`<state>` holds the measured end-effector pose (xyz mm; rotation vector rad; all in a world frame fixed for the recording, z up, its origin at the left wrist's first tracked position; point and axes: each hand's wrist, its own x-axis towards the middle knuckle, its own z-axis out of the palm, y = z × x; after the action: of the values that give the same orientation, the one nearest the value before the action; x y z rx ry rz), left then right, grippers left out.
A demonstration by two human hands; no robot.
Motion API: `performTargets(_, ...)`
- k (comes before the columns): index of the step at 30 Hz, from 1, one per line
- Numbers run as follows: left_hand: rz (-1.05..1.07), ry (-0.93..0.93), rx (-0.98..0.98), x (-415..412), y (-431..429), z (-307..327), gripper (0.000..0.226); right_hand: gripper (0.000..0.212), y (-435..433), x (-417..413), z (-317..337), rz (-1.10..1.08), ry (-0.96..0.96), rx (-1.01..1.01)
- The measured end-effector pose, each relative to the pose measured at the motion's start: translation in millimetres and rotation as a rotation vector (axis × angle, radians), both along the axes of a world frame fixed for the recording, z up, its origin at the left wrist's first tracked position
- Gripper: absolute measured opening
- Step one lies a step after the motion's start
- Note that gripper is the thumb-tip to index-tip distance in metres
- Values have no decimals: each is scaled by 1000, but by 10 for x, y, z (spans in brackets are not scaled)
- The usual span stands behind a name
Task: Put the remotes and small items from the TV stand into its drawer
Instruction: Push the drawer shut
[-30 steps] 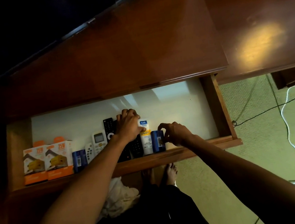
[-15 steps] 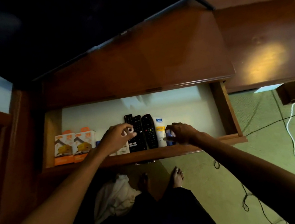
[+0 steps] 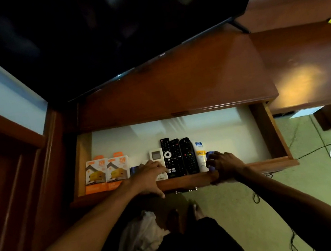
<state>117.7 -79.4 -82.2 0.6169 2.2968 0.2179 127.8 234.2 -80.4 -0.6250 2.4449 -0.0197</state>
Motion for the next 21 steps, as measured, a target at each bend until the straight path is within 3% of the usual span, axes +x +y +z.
performTargets(4,-43,49,14,58,36,-93,87,54,-3,7,43,30,47,2)
performTargets(13,-11,271,82,-82,-101,-91,106,78,-11,-254,90,45,74,9)
performTargets(21,115,408,58,-522,-104,-20,118,107,-5,-693,97,-24,248,-40)
